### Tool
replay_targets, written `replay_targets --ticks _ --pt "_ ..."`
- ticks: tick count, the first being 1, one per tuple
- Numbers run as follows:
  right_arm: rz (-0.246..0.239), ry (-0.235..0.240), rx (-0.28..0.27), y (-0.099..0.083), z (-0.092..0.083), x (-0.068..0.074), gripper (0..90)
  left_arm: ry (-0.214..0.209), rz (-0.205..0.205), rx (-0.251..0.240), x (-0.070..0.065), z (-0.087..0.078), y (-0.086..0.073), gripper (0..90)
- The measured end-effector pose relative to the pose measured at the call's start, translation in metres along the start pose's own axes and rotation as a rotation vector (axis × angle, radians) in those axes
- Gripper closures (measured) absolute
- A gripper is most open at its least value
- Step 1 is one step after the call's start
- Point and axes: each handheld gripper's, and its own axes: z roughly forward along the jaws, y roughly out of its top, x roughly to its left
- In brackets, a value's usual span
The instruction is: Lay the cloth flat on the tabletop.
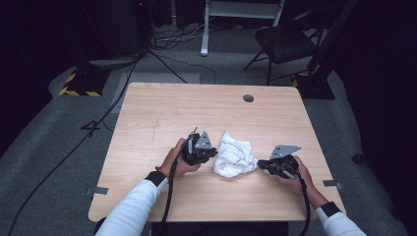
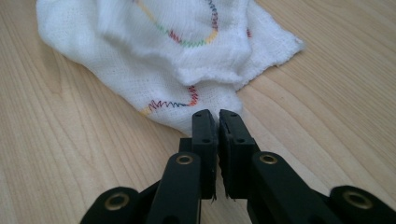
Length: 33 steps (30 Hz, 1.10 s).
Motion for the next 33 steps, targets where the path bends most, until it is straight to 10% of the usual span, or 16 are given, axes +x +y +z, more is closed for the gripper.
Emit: replay_targets --ticks 6,19,28,33 --pt "-0.007 -0.009 -0.011 0.001 -0.003 0.000 85.6 -0.003 -0.032 -0.009 0.001 -0.005 -0.006 73.3" --pt "-0.013 -0.004 -0.011 0.001 -0.001 0.002 85.4 -0.072 0.065 -0.014 -0.042 0.043 0.048 39.1" --pt "-0.025 -0.004 -0.017 0.002 -0.002 0.002 85.4 -0.083 0.121 0.063 -0.039 0.070 0.049 48.3" --pt "-0.024 -0.002 -0.025 0.003 -0.004 0.003 85.7 -0.109 0.165 0.084 -0.032 0.064 0.044 76.1"
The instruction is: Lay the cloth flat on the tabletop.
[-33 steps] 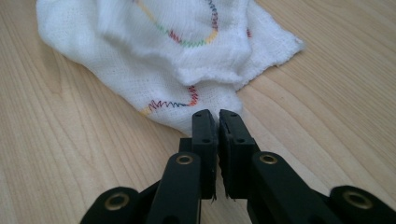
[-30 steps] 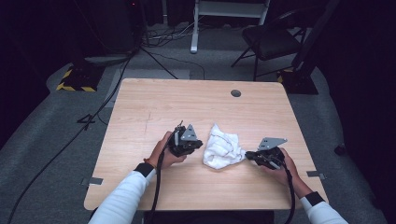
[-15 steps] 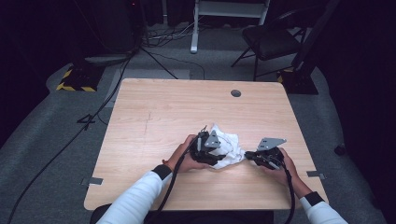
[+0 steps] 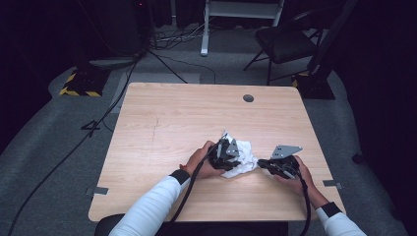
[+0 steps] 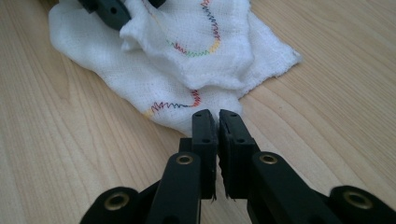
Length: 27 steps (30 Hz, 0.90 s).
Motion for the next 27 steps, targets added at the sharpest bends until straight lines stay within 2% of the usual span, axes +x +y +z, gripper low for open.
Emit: replay_targets --ticks 3,7,8,10,14,21,27 --pt "-0.004 -0.004 -0.001 0.001 -0.001 0.000 85.9 0.021 0.002 -0.006 0.004 -0.009 -0.003 81.5" --pt "-0.002 -0.010 -0.008 0.001 -0.002 0.000 86.0 0.037 -0.014 -0.017 0.009 -0.018 -0.007 83.6" --pt "0.000 -0.014 -0.012 0.001 -0.004 -0.002 86.1 0.046 -0.038 -0.037 0.014 -0.026 -0.010 83.8" --pt "0.003 -0.019 -0.016 0.002 -0.006 -0.002 86.1 0.047 -0.053 -0.049 0.017 -0.031 -0.011 84.1" --pt "0.010 -0.025 -0.025 0.001 -0.009 -0.004 86.2 0.089 -0.096 -0.082 0.027 -0.049 -0.020 84.3" --pt "0.016 -0.036 -0.031 0.001 -0.012 -0.006 86.3 0.132 -0.143 -0.053 0.036 -0.066 -0.043 84.5" --pt "0.019 -0.036 -0.024 0.000 -0.012 -0.007 86.2 0.140 -0.194 -0.025 0.041 -0.077 -0.068 84.4"
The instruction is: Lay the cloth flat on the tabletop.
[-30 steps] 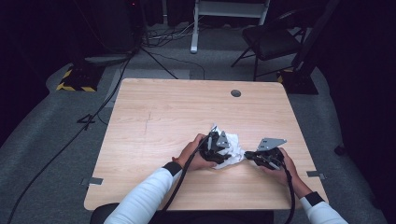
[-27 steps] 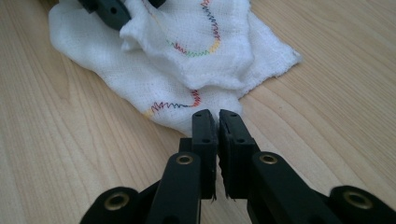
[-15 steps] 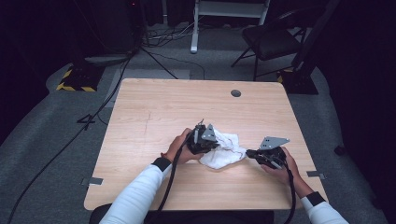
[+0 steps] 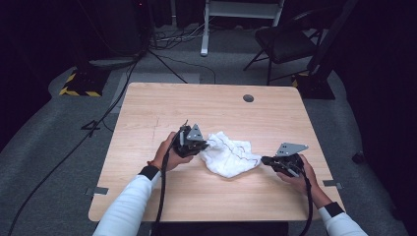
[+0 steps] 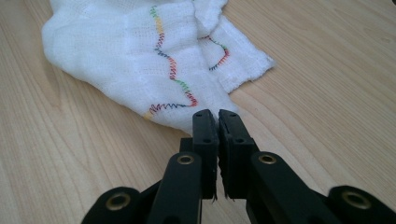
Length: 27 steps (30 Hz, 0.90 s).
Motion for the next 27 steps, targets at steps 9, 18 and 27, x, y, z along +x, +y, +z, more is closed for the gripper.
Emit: replay_targets --ticks 9,18,27 --pt "0.005 -0.014 0.013 -0.002 0.000 -0.002 86.1 0.023 -0.078 0.036 0.012 -0.014 -0.032 79.0" --pt "0.020 -0.042 0.035 -0.005 -0.003 -0.005 83.4 0.080 -0.121 0.046 0.019 -0.029 -0.049 73.9" --pt "0.062 -0.081 0.009 -0.005 -0.012 -0.013 76.2 0.165 -0.152 0.054 0.027 -0.035 -0.055 60.0"
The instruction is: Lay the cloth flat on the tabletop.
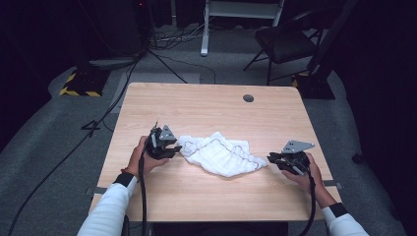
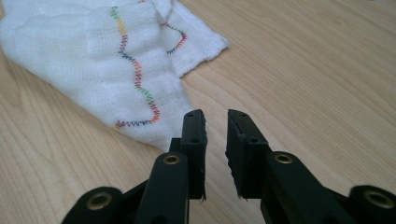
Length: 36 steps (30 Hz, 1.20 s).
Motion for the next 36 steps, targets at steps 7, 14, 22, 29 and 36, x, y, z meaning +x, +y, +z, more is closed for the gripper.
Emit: replay_targets --ticks 7,14,22,29,36 --pt "-0.022 0.016 -0.028 0.014 0.005 0.006 69.1 -0.036 -0.011 -0.006 0.001 0.012 0.002 53.2" --pt "-0.061 0.076 -0.017 0.039 0.029 0.023 55.5 -0.118 0.019 0.012 -0.011 0.028 0.009 49.6" --pt "-0.046 0.126 0.093 0.032 0.050 0.026 48.4 -0.159 0.031 0.059 -0.008 0.027 -0.002 74.2" --pt "-0.019 0.159 0.111 0.017 0.041 0.019 64.7 -0.177 0.034 0.070 -0.008 0.026 -0.005 85.6" --pt "0.011 0.159 0.105 0.004 0.030 0.009 65.8 -0.190 0.008 0.062 -0.007 0.021 -0.012 85.3"
